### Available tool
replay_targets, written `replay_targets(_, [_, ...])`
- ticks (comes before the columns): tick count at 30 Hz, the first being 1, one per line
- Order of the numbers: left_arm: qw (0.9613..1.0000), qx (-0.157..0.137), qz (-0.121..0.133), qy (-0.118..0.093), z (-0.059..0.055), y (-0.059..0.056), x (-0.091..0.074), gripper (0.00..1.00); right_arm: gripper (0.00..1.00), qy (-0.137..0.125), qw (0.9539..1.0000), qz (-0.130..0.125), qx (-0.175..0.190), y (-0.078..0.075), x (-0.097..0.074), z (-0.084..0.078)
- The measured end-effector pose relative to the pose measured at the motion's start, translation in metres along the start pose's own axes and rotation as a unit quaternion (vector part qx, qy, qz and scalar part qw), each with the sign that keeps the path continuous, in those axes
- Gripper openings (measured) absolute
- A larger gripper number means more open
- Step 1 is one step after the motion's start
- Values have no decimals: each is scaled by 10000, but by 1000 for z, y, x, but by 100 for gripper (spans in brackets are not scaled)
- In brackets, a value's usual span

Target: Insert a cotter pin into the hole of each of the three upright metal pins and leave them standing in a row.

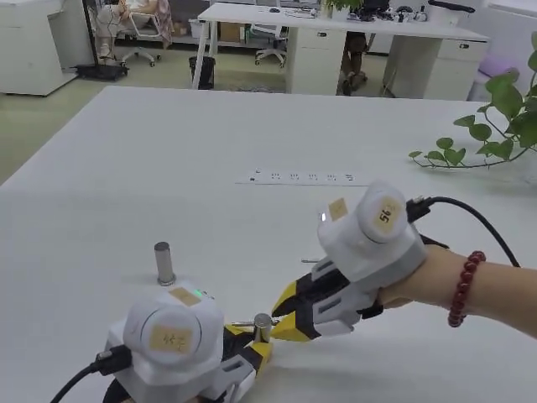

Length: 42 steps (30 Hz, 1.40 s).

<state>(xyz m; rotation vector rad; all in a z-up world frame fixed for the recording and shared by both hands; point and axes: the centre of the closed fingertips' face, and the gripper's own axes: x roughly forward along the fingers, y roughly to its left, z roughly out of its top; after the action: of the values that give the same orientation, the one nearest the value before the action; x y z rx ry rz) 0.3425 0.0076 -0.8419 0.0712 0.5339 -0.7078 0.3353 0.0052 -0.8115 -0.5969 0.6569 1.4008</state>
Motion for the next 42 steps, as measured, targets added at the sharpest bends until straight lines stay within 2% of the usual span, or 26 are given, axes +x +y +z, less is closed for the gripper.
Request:
replay_targets(4, [10000, -6, 2, -5, 0, 0, 0, 11, 17, -180, 9998, 3, 101, 1, 2, 5])
replay_targets(11, [10000, -11, 10, -10, 0, 0, 0, 11, 17, -277, 9996, 4, 83, 2, 10, 8])
replay_targets(17, [10000, -8, 21, -9, 0, 0, 0, 11, 15, -308, 9995, -46, -25, 1, 13, 9])
replay_targets(32, [10000, -75, 22, 4, 3, 1, 1, 11, 13, -384, 9992, -41, 100, -1, 13, 11])
replay_targets(42, [9998, -110, 157, -82, 11, 12, 5, 11, 13, -429, 9990, -84, 58, -14, 13, 17])
